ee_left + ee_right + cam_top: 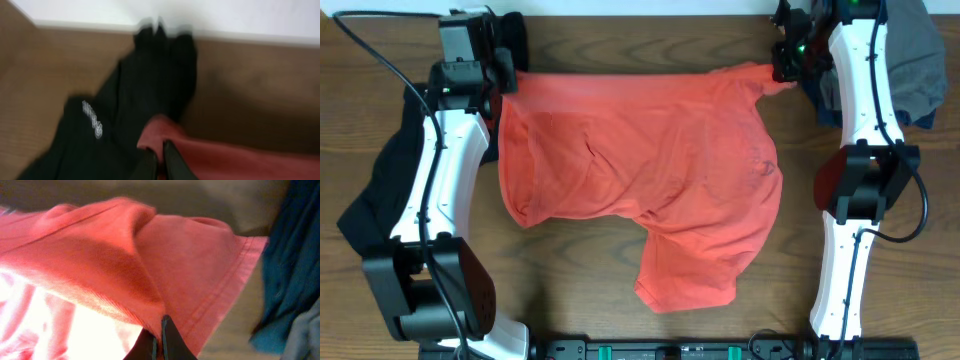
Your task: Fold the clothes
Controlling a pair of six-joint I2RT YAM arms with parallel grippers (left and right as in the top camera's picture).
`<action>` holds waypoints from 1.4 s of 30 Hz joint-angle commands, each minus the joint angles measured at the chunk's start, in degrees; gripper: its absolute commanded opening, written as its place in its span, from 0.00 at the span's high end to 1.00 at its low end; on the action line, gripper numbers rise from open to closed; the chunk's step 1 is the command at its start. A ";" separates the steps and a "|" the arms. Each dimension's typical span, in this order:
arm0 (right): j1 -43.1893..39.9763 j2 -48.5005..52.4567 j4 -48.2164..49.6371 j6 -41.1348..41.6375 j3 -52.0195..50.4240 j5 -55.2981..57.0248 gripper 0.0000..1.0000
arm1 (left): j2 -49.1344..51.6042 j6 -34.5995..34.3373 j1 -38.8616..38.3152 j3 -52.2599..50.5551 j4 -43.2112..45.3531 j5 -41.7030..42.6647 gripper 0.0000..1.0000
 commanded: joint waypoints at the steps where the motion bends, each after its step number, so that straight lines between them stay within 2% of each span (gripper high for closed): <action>1: 0.00 -2.40 -3.56 0.66 0.63 -2.75 0.99 | 1.36 -0.24 0.24 0.20 -5.25 -0.57 0.94; 5: 0.55 -2.40 -9.01 0.70 0.61 -3.63 0.99 | 2.43 -0.24 0.24 0.09 -10.01 -0.57 0.94; 11: 2.49 -2.40 -13.05 0.68 0.59 -3.28 0.99 | 3.67 -0.22 0.24 -1.27 -11.32 -0.55 0.94; 18: 5.18 -2.40 -13.05 0.72 -1.29 -3.08 0.99 | 3.67 -0.22 0.46 -1.75 -13.29 -0.59 0.94; 24: 6.38 -2.40 -12.92 1.09 -6.86 -2.93 0.99 | 3.76 -0.22 1.44 -2.08 -16.09 -0.59 0.94; 32: 9.81 -2.40 -10.86 1.11 -15.06 -3.63 0.99 | 3.76 -0.22 1.90 -5.42 -15.78 -0.57 0.94; 38: 12.87 -2.40 -9.60 1.11 -16.22 -3.89 0.98 | 3.76 -0.24 1.90 -6.56 -15.85 -0.55 0.94; 40: 13.25 -2.40 -9.62 1.11 -16.20 -3.80 0.95 | 3.76 -0.24 1.90 -6.56 -15.82 -0.55 0.92; 42: 13.29 -2.54 -9.77 1.11 -15.98 -3.82 0.90 | 3.78 -0.24 1.90 -6.56 -15.80 -0.55 0.83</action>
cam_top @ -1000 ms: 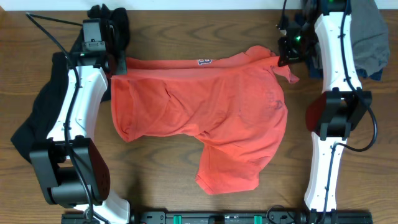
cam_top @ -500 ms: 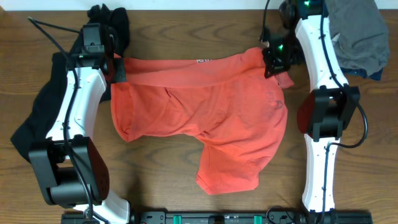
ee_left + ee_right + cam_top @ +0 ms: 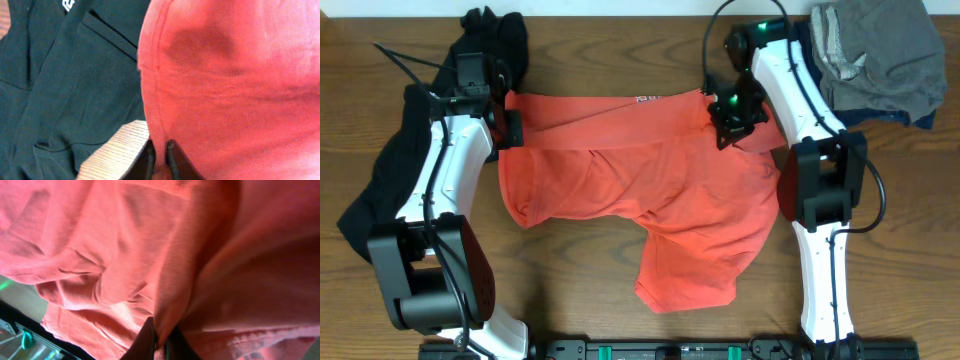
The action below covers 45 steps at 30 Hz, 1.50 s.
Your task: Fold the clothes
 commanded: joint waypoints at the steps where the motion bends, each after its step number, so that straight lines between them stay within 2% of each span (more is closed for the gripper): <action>1: -0.22 -2.03 -0.33 0.33 0.28 -0.66 0.89 | 0.98 -0.46 0.31 -0.44 0.04 -0.42 0.83; 2: -0.39 -2.12 -0.61 0.33 0.81 -0.83 0.87 | 0.98 -0.46 0.31 -0.44 0.04 -0.42 0.76; 6: -1.27 -3.10 -2.10 0.28 3.74 -2.38 0.81 | 0.96 -0.46 0.31 -0.44 0.04 -0.42 0.66; 10: -1.70 -5.42 -3.17 -0.15 5.35 -2.36 0.56 | 0.96 -0.46 0.31 -0.44 0.04 -0.42 0.51; 11: -1.70 -6.05 -3.32 -0.37 5.35 -2.34 0.53 | 0.98 -0.46 0.31 -0.44 0.04 -0.42 0.48; 16: -1.86 -9.66 -3.26 -0.33 5.35 -2.29 0.49 | 0.76 -0.48 0.31 0.28 0.61 -0.39 0.40; 20: -1.86 -14.40 -3.26 0.17 5.35 -1.70 0.48 | -1.84 -2.12 0.24 3.72 -3.74 -0.07 0.29; 24: -1.73 -20.44 -3.45 4.26 5.35 2.36 0.48 | -7.82 -2.47 0.26 5.16 -9.62 5.38 0.22; 27: -1.64 -25.42 -3.48 9.35 5.27 5.86 0.48 | -12.96 -4.87 0.26 5.16 -15.47 7.21 0.20; 29: -1.57 -27.82 -3.48 13.70 5.09 8.66 0.55 | -15.43 -7.15 0.26 5.16 -19.76 7.32 0.20; 31: -1.20 -30.69 -3.45 22.93 3.93 16.74 0.58 | -17.00 -8.66 0.24 5.05 -24.81 7.39 0.20; 35: 0.24 -35.76 -3.34 29.92 -1.25 26.16 0.58 | -17.44 -9.51 0.26 3.58 -32.13 8.76 0.20; 38: 0.85 -39.71 -2.67 31.69 -8.28 25.86 0.55 | -17.46 -9.51 0.26 0.46 -33.83 11.80 0.20; 41: 0.94 -42.40 -0.39 31.85 -16.37 22.38 0.45 | -17.46 -9.53 0.26 -3.96 -33.11 12.94 0.20; 45: 1.01 -44.65 6.32 31.78 -28.11 16.90 0.45 | -17.46 -9.49 0.24 -11.50 -28.94 16.09 0.20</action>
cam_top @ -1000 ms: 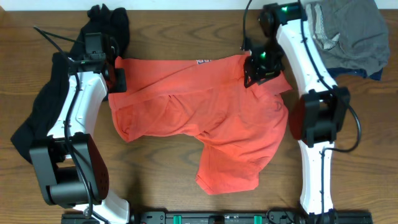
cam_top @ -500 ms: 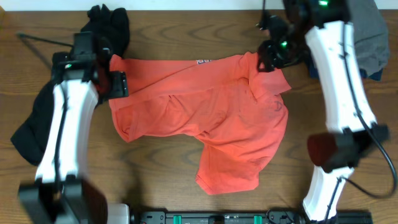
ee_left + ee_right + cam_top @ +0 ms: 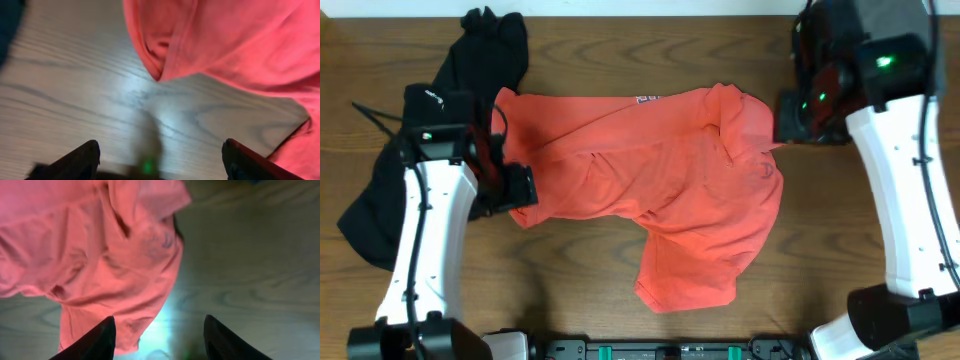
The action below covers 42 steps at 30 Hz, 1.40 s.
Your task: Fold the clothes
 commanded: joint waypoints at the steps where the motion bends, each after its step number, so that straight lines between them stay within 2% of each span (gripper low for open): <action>1: 0.96 -1.20 3.91 2.03 -8.72 -4.35 0.46 | 0.55 -0.48 0.24 -5.84 3.08 5.18 0.20; 4: 1.77 -1.18 9.16 1.99 -14.71 -4.50 0.48 | 0.55 -0.55 0.24 -10.99 8.98 8.00 0.21; 11: 3.80 -1.18 19.58 1.07 -23.50 -6.29 0.51 | 0.61 -0.76 0.24 -18.86 23.04 7.72 0.33; 12: 4.04 -1.18 20.63 1.07 -24.35 -6.45 0.51 | 0.63 -0.81 0.24 -19.76 24.98 7.17 0.37; 15: 4.55 -1.16 22.53 1.05 -25.79 -6.47 0.53 | 0.90 -1.20 0.24 -21.79 29.49 3.52 0.39; 21: 4.72 -1.16 23.87 0.85 -26.23 -6.45 0.55 | 2.05 -1.16 0.24 -23.19 34.12 -1.31 0.38; 31: 4.72 -1.16 25.53 0.87 -26.27 -6.45 0.57 | 6.27 -1.16 0.24 -25.11 37.05 -0.81 0.40; 37: 4.76 -1.16 26.71 0.87 -26.27 -6.45 0.57 | 7.34 -1.16 0.20 -25.27 38.34 -0.81 0.57; 42: 4.76 -1.16 26.62 0.87 -26.27 -6.47 0.57 | 7.34 -1.16 0.20 -25.27 38.82 -0.85 0.88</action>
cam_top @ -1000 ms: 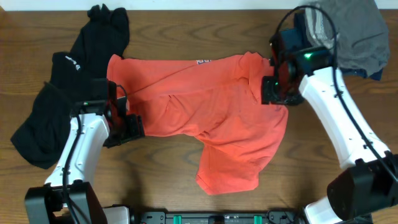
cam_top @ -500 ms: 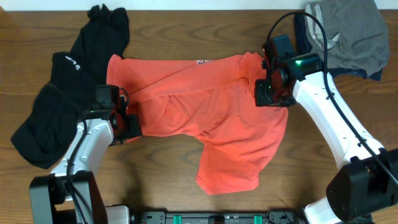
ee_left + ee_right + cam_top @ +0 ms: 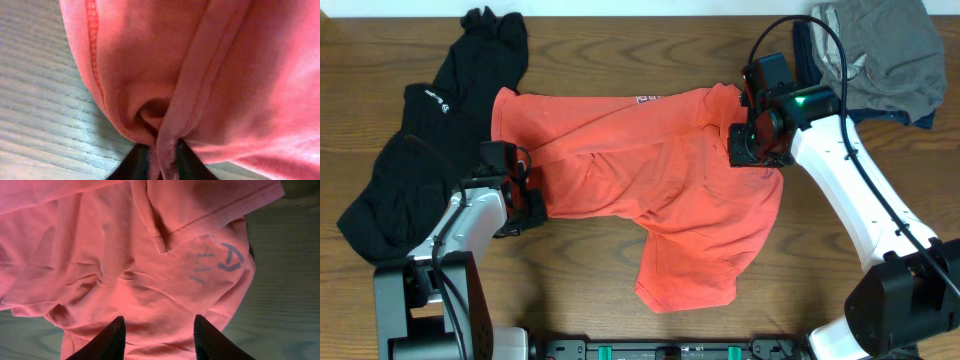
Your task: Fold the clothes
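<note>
An orange-red shirt (image 3: pixel 650 190) lies spread on the wooden table (image 3: pixel 570 300), with its far edge turned over toward the front. My left gripper (image 3: pixel 528 207) sits at the shirt's lower left edge. In the left wrist view the gripper (image 3: pixel 162 162) is shut on a bunched fold of the red hem (image 3: pixel 165 115). My right gripper (image 3: pixel 752 152) hovers over the shirt's right side. In the right wrist view it (image 3: pixel 160 340) stands open, its fingers (image 3: pixel 107 340) wide apart above a sleeve (image 3: pixel 210 210) and a faded print (image 3: pixel 215 262).
A black garment (image 3: pixel 420 150) lies along the left side, up to the far edge. Grey (image 3: pixel 880 45) and dark blue clothes are heaped at the far right corner. Bare wood shows at the front left and front right.
My left gripper was open above bare wood beside the shirt's lower left edge; it is now shut on that edge. The right gripper has moved left over the shirt, still open.
Both grippers first held the shirt's far corners at the back of the table. Then the far edge lay turned forward over the shirt, both still gripping. After that both were open and off the shirt. Now the left grips the lower left hem.
</note>
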Controlling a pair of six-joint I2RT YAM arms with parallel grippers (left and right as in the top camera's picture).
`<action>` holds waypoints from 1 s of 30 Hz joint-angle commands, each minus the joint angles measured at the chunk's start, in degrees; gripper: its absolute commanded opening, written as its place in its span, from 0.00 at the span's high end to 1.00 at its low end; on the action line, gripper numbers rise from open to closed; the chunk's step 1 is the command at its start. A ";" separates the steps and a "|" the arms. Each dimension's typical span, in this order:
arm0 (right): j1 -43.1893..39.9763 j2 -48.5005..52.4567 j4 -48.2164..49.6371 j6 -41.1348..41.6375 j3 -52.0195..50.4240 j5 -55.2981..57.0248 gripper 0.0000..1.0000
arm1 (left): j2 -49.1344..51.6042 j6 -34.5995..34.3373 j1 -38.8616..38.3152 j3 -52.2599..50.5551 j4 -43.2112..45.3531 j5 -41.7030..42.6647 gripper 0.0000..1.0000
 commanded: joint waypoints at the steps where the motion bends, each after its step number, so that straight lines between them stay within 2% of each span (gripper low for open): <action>1: 0.63 -1.07 -0.13 -0.07 -0.46 -0.31 0.58 | 0.50 0.31 0.20 -0.37 0.31 -0.55 0.94; 5: 0.63 -1.07 -1.90 -0.07 -0.46 -1.60 0.59 | -0.20 0.26 0.26 1.25 -2.64 -2.23 0.94; 11: 0.63 -1.07 -8.83 -1.18 -0.46 -7.85 0.59 | -5.22 -0.13 0.44 10.23 -17.35 -2.95 0.94; 14: 1.33 -1.07 -13.29 -1.14 -0.68 -9.42 0.59 | -8.20 -0.63 0.76 12.74 -21.16 -5.09 0.94; 18: 3.61 -1.07 -15.74 0.00 -3.32 -10.58 0.59 | -11.10 -0.74 1.40 12.87 -21.44 -5.46 0.94; 24: 8.59 -1.09 -14.32 6.78 -12.79 -10.78 0.65 | -11.80 -1.29 2.93 12.87 -21.35 -5.44 0.94; 30: 13.07 -1.09 -11.54 14.01 -19.89 -10.78 0.66 | -11.80 -1.99 5.35 12.87 -20.85 -5.49 0.94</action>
